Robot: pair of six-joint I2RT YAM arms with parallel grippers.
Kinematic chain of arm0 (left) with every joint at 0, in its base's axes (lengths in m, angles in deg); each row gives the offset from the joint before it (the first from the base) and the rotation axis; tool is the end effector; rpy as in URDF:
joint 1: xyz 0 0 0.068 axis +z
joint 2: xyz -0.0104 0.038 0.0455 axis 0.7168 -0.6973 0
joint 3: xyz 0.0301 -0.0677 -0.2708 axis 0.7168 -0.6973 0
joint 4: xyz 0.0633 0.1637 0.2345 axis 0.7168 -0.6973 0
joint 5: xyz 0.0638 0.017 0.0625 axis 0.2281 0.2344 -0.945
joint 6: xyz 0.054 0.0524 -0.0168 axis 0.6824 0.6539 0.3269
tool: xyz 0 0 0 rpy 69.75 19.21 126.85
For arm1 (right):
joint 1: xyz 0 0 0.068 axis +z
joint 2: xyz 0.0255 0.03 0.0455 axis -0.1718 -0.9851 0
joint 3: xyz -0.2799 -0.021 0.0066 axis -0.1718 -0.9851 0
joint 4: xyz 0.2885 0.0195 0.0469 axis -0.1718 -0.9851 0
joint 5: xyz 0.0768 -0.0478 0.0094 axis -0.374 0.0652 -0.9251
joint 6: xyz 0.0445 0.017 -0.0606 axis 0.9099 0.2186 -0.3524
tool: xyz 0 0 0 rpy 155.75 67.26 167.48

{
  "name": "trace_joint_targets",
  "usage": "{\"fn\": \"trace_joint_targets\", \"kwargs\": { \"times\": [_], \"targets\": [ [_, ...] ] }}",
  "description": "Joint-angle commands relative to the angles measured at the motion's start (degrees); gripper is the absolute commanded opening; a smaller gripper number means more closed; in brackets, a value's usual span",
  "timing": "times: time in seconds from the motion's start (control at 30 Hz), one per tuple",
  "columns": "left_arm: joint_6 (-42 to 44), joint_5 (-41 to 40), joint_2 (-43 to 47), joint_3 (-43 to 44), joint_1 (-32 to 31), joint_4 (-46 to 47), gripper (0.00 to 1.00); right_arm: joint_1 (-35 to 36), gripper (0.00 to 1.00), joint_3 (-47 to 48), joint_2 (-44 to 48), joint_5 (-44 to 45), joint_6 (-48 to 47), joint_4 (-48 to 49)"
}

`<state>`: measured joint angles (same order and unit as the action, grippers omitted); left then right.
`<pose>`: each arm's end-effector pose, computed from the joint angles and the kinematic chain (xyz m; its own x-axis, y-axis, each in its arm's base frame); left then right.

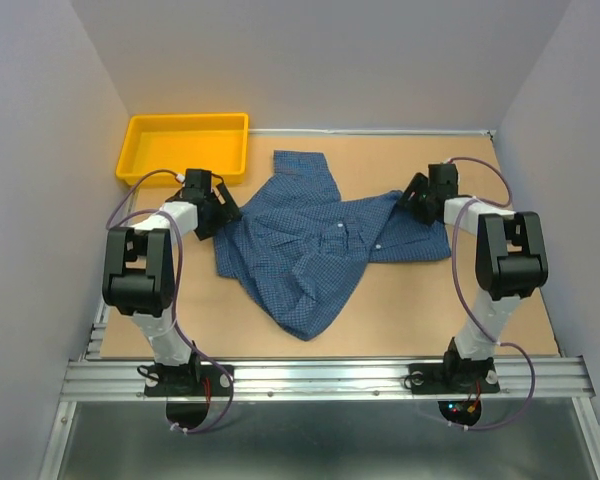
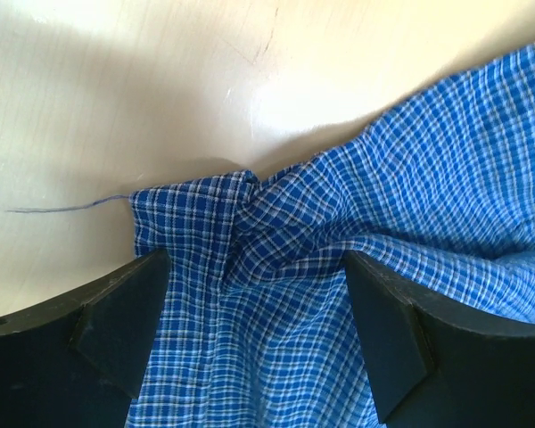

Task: Fold and stack the long sleeve shirts
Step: Flatten the shirt out

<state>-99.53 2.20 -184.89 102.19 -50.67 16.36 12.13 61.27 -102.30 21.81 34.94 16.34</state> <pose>0.4164 -0.0402 0.1482 -0.6977 -0.4495 -0.5579 -0.2573 0.8839 -0.3905 0.4219 0.0166 0.1269 -0.6140 0.5647 -0.5514 0.3982 0.8248 0.4013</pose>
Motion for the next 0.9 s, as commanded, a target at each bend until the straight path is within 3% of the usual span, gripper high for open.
{"fn": "trace_joint_targets", "kwargs": {
  "times": [0.0, 0.2, 0.4, 0.63, 0.87],
  "targets": [
    [0.68, -1.72, 4.35, 1.22, -0.21, -1.83, 0.92, -0.57, 0.71, 8.49, -6.35, 1.24, -6.05, 1.71],
    [5.69, -2.52, 17.33, -3.78, -0.74, -1.49, 0.94, 0.48, 0.72, 16.94, -3.38, -1.57, -10.1, -1.27],
    [10.69, -3.39, 27.9, -11.43, -6.0, 2.2, 0.94, 10.23, 0.73, 18.44, 3.47, 3.52, -15.46, -8.92],
    [11.76, -6.03, 23.88, -8.99, -11.9, 2.91, 0.94, 24.54, 0.74, 19.4, 1.39, 11.59, -13.98, -14.28],
    [10.97, -5.68, 14.3, 0.23, -14.18, 2.48, 0.94, 30.89, 0.76, 23.52, -6.26, 20.56, -11.43, -17.36]
  ]
}}
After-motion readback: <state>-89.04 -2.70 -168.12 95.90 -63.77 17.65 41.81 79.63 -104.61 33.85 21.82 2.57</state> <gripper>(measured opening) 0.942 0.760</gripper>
